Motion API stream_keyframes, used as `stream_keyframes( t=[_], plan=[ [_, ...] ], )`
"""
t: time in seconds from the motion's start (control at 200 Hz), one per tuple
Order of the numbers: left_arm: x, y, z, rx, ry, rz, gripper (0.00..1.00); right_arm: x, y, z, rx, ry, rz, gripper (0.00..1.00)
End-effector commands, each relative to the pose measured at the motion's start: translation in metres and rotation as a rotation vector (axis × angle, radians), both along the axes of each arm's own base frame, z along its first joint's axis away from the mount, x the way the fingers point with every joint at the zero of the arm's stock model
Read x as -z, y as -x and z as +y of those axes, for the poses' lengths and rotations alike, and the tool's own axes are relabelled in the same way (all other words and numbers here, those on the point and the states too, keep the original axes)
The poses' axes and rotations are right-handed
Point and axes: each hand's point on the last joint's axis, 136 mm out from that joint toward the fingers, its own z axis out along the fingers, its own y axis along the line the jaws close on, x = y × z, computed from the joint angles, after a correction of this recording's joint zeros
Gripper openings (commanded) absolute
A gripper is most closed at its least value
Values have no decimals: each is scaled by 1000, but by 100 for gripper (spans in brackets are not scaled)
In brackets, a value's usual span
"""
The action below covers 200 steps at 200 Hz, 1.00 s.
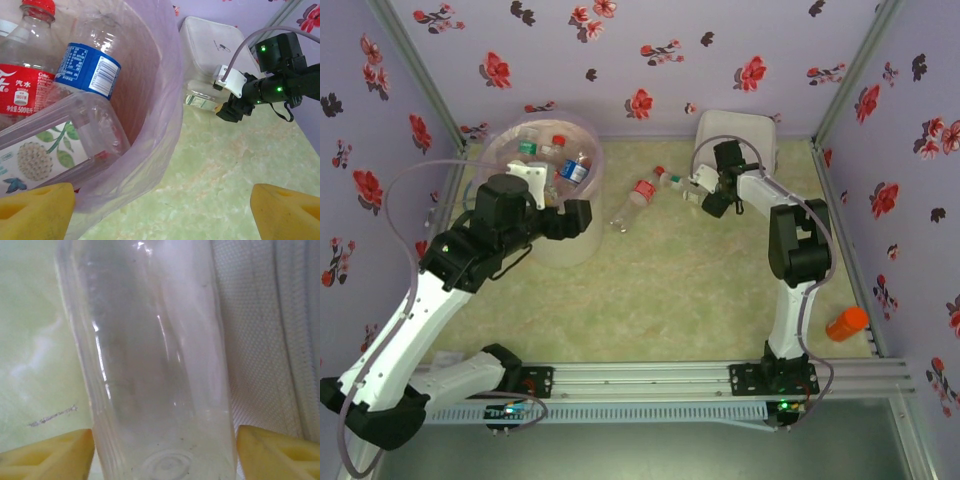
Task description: Put the plastic bottles in the bin
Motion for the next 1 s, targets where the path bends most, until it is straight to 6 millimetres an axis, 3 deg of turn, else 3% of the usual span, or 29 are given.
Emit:
stream_keyframes(
  t=[0.0,0.22,0.345,0.555,0.66,0.825,0.995],
  plan=[
    [-22,-3,-8,9,65,-48,91,-4,8,2,0,-35,-2,68],
    [-39,-7,-12,10,108,-97,91,-24,33,2,48,-126,6,51],
    [-50,-11,-15,4,154,-128,91,-43,52,1,120,-199,-16,50],
    [-88,-23,-24,-10,295,-229,93,-99,83,5,304,-464,-142,51],
    [-103,-33,-33,-13,358,-262,93,-137,105,22,317,-707,-212,50],
    [-115,-54,-59,4,429,-285,93,-185,143,44,270,-975,-273,47],
    [-112,-67,-104,71,400,-271,96,-205,181,61,208,-1139,-248,44]
  ],
)
